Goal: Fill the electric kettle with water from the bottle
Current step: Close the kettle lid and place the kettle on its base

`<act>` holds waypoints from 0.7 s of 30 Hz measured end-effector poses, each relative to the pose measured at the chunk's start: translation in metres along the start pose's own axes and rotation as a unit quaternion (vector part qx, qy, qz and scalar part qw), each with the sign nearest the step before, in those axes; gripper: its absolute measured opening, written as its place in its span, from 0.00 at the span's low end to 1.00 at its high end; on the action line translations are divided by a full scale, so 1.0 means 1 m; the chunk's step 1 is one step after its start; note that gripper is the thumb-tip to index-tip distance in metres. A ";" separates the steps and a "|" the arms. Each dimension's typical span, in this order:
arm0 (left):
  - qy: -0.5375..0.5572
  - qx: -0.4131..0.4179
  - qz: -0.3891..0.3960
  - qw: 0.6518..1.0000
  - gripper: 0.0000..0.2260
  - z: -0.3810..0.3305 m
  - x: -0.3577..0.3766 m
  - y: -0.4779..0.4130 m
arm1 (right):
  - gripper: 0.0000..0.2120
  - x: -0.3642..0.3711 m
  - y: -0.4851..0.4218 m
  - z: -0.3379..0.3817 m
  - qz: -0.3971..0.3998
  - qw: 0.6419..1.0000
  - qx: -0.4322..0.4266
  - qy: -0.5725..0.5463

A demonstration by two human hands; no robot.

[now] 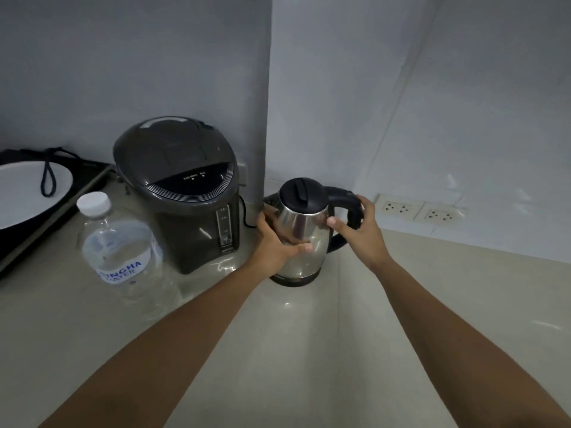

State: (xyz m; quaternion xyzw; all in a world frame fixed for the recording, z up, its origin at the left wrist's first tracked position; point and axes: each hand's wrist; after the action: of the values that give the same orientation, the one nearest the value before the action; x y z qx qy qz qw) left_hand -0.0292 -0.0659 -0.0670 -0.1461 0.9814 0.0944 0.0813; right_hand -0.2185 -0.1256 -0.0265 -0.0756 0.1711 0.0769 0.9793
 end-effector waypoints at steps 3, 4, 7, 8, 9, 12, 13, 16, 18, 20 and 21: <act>-0.003 -0.005 -0.010 1.000 0.62 0.006 0.006 -0.008 | 0.33 0.003 -0.009 -0.006 -0.007 1.000 0.009 -0.007; -0.002 -0.003 -0.015 1.000 0.62 0.007 0.008 -0.007 | 0.33 0.003 -0.010 -0.006 -0.008 1.000 0.010 -0.007; -0.006 0.003 -0.032 0.999 0.61 0.009 0.013 -0.008 | 0.33 0.001 -0.016 -0.011 -0.006 1.000 0.015 -0.002; -0.008 0.005 -0.033 0.999 0.61 0.010 0.014 -0.008 | 0.34 0.000 -0.017 -0.013 -0.003 1.000 0.018 -0.001; -0.009 0.005 -0.033 0.999 0.61 0.012 0.014 -0.009 | 0.34 -0.001 -0.018 -0.014 0.001 1.000 0.021 0.000; -0.020 -0.006 -0.030 0.999 0.61 0.012 0.014 -0.013 | 0.34 0.001 -0.022 -0.017 0.009 1.000 0.027 0.007; -0.020 -0.008 -0.032 0.999 0.61 0.013 0.015 -0.014 | 0.34 0.001 -0.022 -0.018 0.008 1.000 0.028 0.007; -0.025 -0.006 -0.036 0.999 0.61 0.014 0.015 -0.014 | 0.34 0.003 -0.023 -0.019 0.002 1.000 0.028 0.009; -0.030 -0.004 -0.028 0.999 0.61 0.016 0.012 -0.016 | 0.32 0.004 -0.021 -0.019 -0.003 1.000 0.027 0.007; -0.034 -0.001 -0.012 0.999 0.61 0.017 0.007 -0.018 | 0.32 0.006 -0.018 -0.018 -0.018 1.000 0.026 0.003; -0.037 -0.002 -0.002 0.999 0.61 0.018 0.004 -0.018 | 0.31 0.008 -0.016 -0.018 -0.025 0.999 0.026 0.001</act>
State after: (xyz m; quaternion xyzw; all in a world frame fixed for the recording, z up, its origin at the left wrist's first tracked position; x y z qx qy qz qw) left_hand -0.0254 -0.0807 -0.0880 -0.1446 0.9773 0.1011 0.1176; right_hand -0.2143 -0.1433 -0.0439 -0.0543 0.1725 0.0475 0.9824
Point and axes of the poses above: each hand's wrist, its own y-axis away from the middle knuckle, its own x-axis out of the palm, z = x × y, and after that the axes turned 2 degrees about -z, right-handed
